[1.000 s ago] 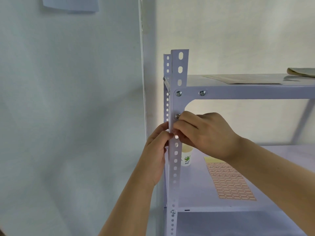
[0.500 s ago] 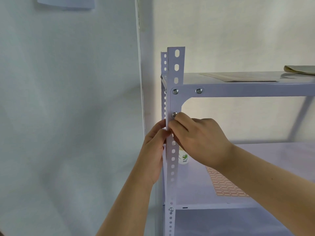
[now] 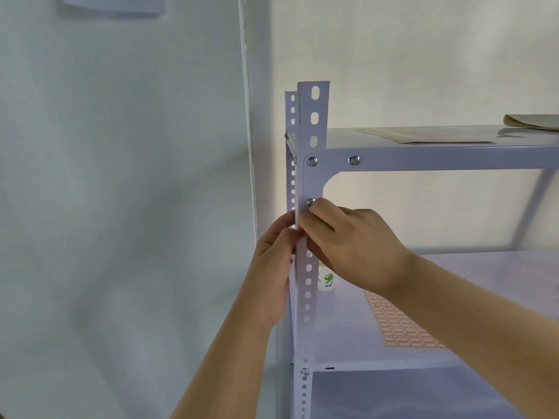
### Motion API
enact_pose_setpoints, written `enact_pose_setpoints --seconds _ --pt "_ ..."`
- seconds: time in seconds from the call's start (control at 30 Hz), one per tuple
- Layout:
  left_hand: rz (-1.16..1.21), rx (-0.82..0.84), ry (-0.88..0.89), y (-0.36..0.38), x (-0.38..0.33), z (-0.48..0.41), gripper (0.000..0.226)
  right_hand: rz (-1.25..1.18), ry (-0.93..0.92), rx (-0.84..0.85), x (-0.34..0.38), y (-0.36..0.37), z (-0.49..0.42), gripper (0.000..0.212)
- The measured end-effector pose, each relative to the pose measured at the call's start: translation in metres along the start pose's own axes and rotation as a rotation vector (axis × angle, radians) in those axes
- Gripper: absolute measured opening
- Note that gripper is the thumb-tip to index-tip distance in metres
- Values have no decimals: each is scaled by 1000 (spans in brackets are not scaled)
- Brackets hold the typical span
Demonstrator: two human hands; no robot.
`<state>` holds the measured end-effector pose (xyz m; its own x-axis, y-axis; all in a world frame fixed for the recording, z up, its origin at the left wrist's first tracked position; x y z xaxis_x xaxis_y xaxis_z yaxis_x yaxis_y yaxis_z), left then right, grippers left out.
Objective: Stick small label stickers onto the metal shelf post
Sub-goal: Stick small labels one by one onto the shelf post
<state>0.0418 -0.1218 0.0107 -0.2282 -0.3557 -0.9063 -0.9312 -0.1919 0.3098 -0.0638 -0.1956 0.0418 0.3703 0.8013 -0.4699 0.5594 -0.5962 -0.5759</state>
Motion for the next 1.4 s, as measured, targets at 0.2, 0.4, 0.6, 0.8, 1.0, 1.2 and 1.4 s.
enact_pose_setpoints --seconds 0.2,0.4,0.6,0.8,1.0,1.2,1.4 --pt "23 7 -6 0 0 1 29 -45 -41 29 -2 -1 -2 10" --pt "8 -18 -26 -4 2 1 31 -162 42 -21 -5 -3 6 12" --pt "-25 -5 -19 -5 2 1 31 -66 -6 -69 -9 -2 6 10" --pt "-67 31 10 -5 1 2 33 32 -100 -91 -5 -8 -1 33" --pt "-81 59 27 -7 5 1 28 126 -89 -49 -4 -2 -4 14" --pt "-88 40 25 -10 9 -2 32 44 -48 -45 -3 3 -3 6" --pt "-46 -8 -10 -12 12 -3 32 -179 45 -44 -6 2 6 14"
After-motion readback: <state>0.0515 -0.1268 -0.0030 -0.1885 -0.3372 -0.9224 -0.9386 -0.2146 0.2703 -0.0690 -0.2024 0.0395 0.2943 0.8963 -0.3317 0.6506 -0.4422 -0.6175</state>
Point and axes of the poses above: each hand's wrist, its own z-axis away from the middle knuckle, its own y-axis out of the palm, x = y × z, the point moved 2 cm from there along -z, towards the middle knuckle, and after that the axes turned 4 degrees about x, right-handed, at the moved point
